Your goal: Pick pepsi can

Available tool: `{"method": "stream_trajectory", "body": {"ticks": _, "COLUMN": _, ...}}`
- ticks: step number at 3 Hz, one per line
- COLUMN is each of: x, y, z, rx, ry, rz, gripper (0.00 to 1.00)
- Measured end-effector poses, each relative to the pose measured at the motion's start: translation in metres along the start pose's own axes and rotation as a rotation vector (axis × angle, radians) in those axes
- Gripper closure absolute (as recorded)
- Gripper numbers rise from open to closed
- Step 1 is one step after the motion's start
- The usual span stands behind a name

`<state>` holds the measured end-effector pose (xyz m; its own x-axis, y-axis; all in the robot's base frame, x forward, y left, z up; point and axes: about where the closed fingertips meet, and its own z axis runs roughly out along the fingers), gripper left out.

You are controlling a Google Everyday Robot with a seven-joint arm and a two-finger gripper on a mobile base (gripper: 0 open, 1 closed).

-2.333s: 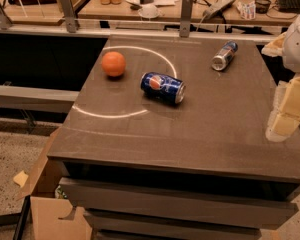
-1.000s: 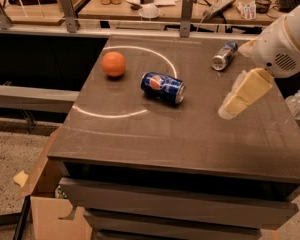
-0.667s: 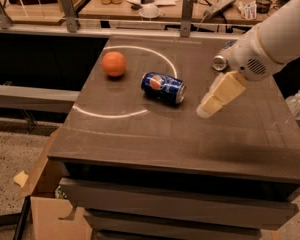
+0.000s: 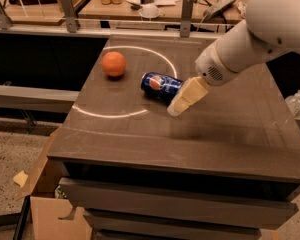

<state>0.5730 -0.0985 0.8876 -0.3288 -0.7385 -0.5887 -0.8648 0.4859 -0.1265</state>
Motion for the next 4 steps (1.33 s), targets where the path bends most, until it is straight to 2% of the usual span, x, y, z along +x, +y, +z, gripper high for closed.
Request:
{"method": "stream_trajectory", "body": {"ticks": 1, "x": -0.009, "y": -0.011, "z": 0.035, "rx": -0.022, "ry": -0.004, "rz": -0.009, "gripper": 0.01}}
{"method": "stream_trajectory", "body": {"ticks": 3, "x": -0.014, "y": -0.02, "z": 0.06, "rx": -0.046, "ry": -0.034, "rz": -0.068, "gripper": 0.46}}
{"method": "stream_trajectory", "body": {"ticks": 4, "x": -0.02, "y": -0.021, "z": 0.052, "rx": -0.041, "ry": -0.05, "rz": -0.104, "gripper": 0.69}}
